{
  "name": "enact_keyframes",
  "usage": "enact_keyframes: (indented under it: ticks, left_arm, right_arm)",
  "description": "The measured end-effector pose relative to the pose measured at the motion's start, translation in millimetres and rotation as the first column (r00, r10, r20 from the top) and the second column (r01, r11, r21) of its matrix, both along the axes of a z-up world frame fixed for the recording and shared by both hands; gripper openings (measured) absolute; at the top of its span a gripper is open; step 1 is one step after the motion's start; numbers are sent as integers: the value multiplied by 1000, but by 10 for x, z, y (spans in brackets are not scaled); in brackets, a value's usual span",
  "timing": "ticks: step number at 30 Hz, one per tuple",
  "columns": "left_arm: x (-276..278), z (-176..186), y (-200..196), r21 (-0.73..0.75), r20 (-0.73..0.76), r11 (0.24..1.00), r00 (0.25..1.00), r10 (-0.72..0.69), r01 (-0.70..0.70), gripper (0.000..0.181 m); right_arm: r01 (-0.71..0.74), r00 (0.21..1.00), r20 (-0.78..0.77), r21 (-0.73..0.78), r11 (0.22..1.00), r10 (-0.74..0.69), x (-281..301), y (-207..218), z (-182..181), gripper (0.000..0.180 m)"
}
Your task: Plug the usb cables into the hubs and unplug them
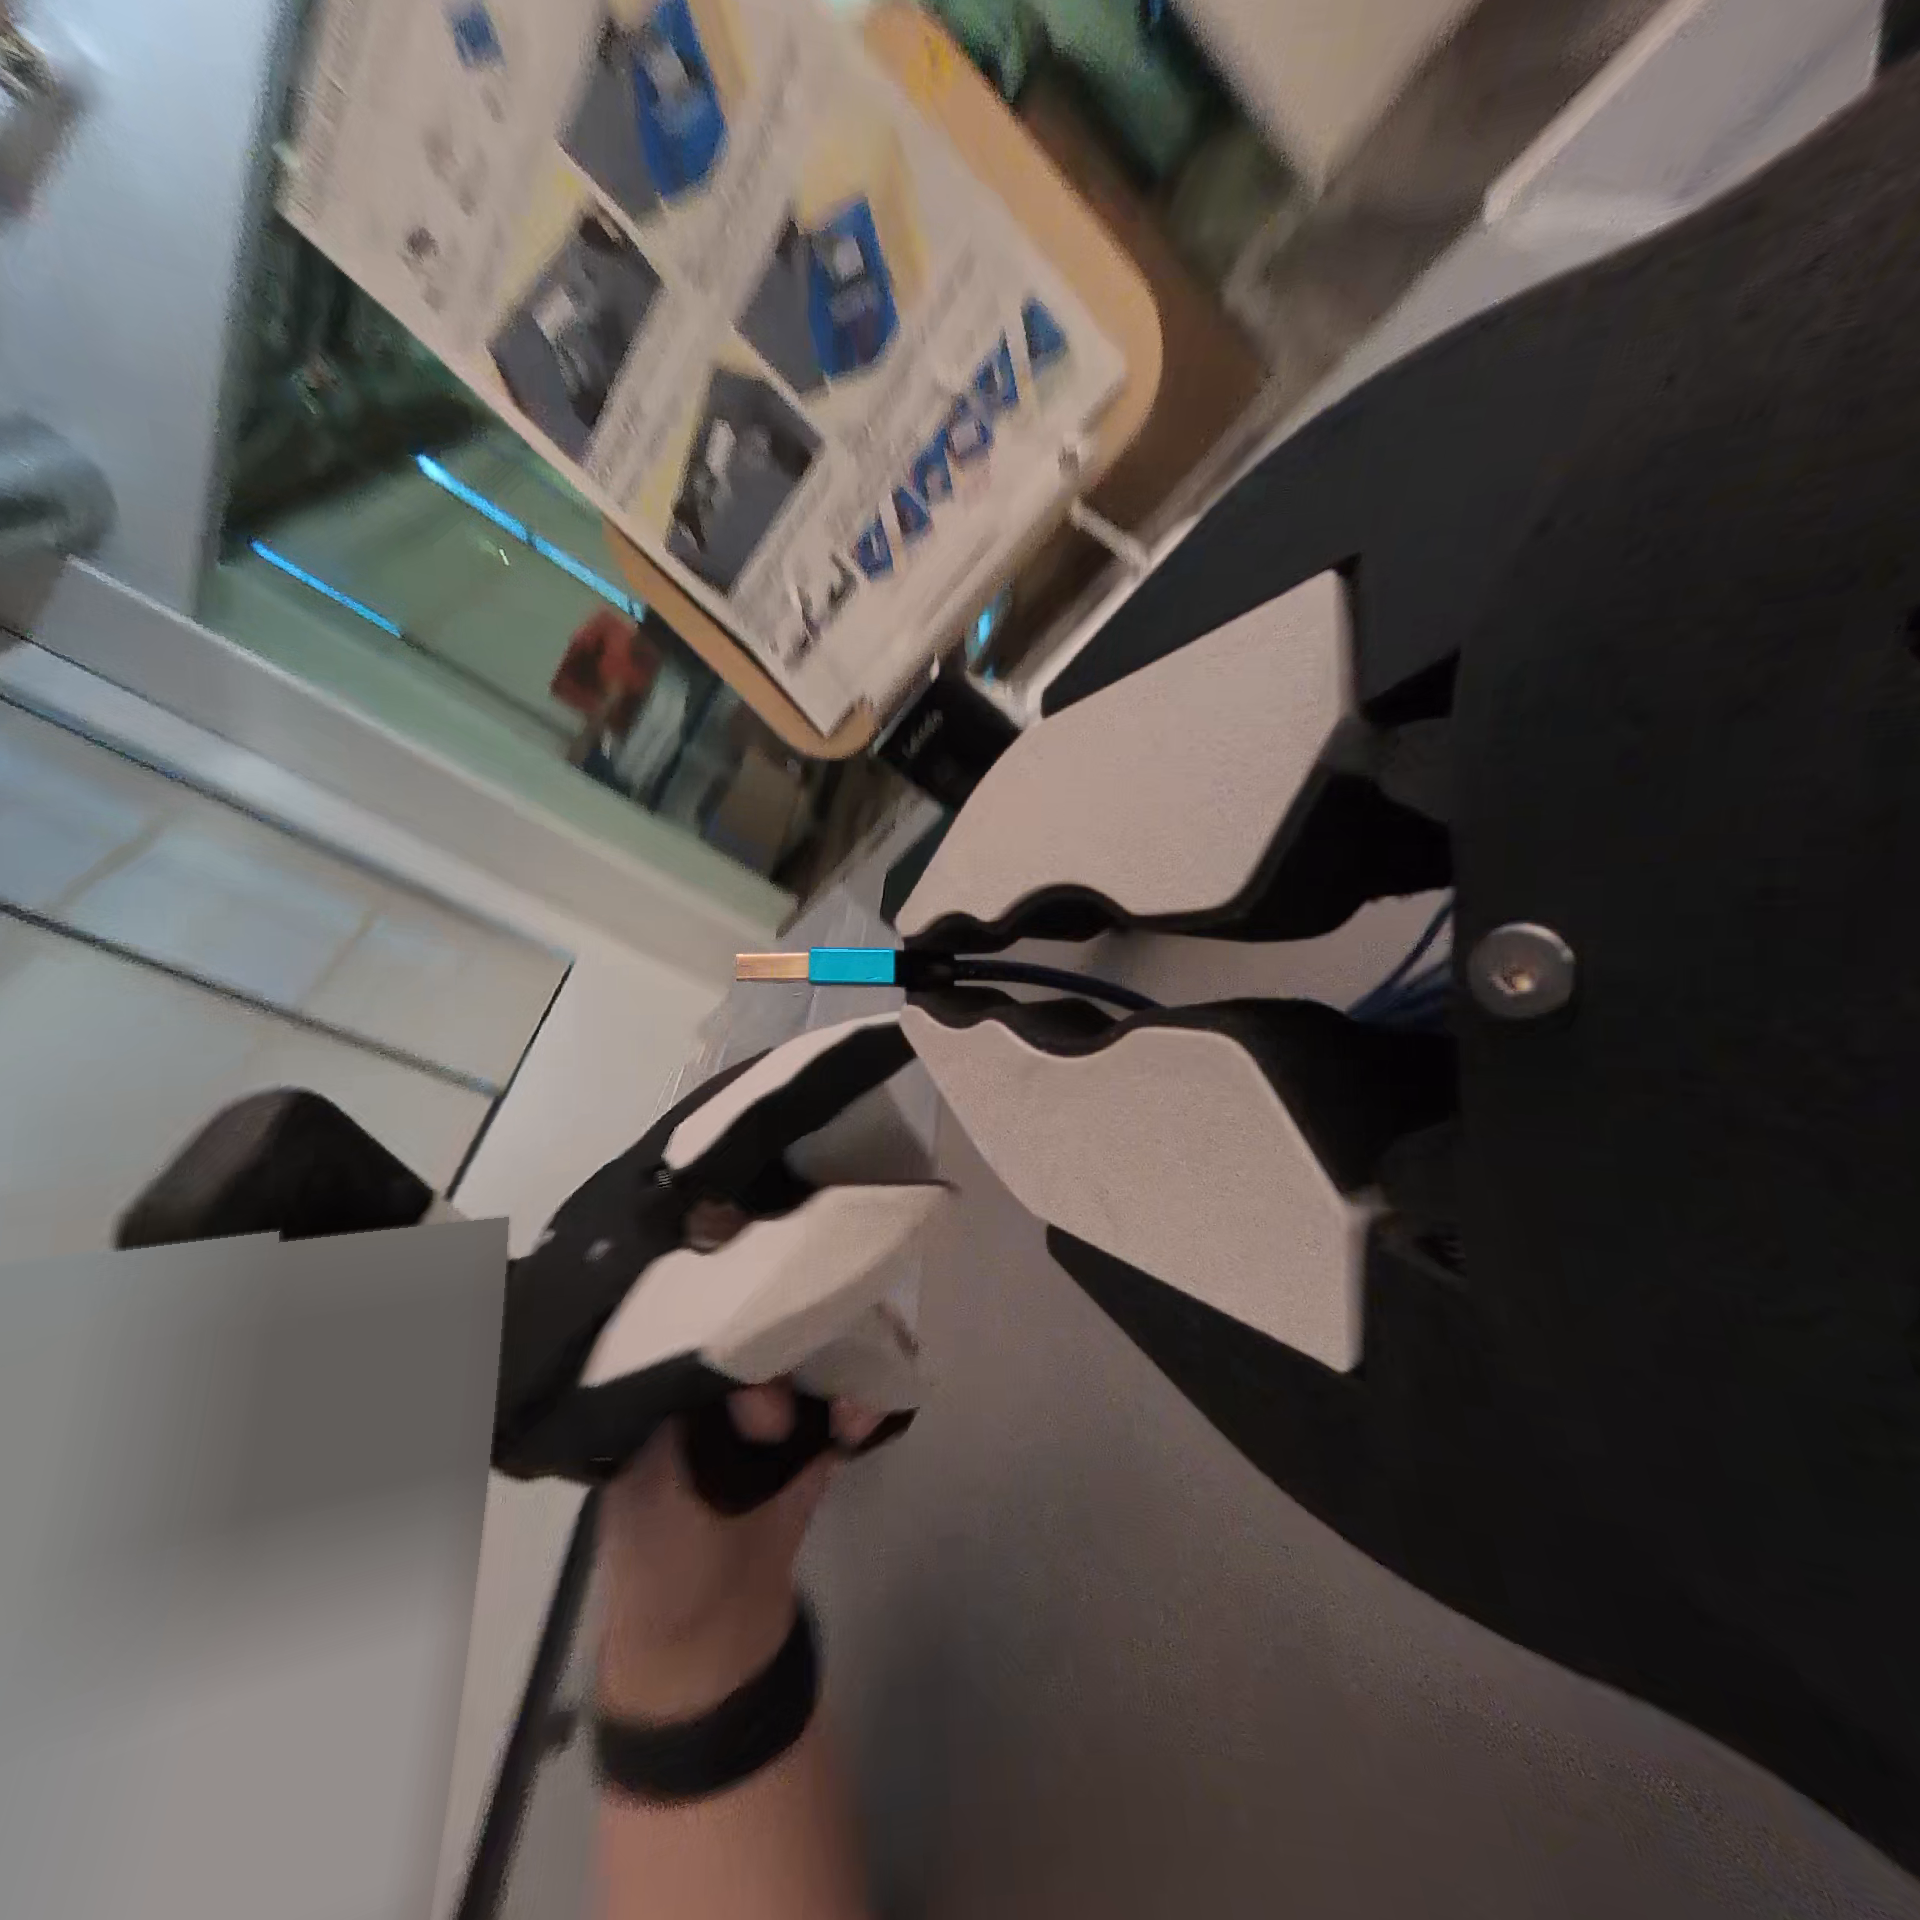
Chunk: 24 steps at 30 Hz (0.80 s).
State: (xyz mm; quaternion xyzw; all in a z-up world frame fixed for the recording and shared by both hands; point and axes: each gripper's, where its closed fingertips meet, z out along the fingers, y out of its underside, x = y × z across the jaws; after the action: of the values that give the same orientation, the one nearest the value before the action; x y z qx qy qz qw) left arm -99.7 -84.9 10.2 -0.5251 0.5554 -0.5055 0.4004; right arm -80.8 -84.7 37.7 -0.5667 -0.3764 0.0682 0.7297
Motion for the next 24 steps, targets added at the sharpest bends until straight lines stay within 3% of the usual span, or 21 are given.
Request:
enact_keyframes:
  ticks: [3,6,10,16,24]
  left_arm:
    - [-39,131,-38,-135,34,991,999,-11,15,48]
    - [-33,141,-135,-152,18,988,999,-34,36,47]
    - [6,39,-111,-140,-40,990,999,-1,-4,29]
    - [5,55,-93,-156,-24,988,1000,5,-9,19]
    - [-7,-29,-69,-150,-74,988,997,4,-15,15]
  right_arm:
    - [96,981,157,141,985,-118,-96,-17,-40,6]
    - [137,933,296,232,963,-204,-192,10,-144,6]
    - [158,881,380,324,933,-282,-216,34,-186,6]
    - [174,797,471,420,890,-379,-229,89,-270,6]
    - [174,750,497,487,856,-436,-245,99,-266,6]
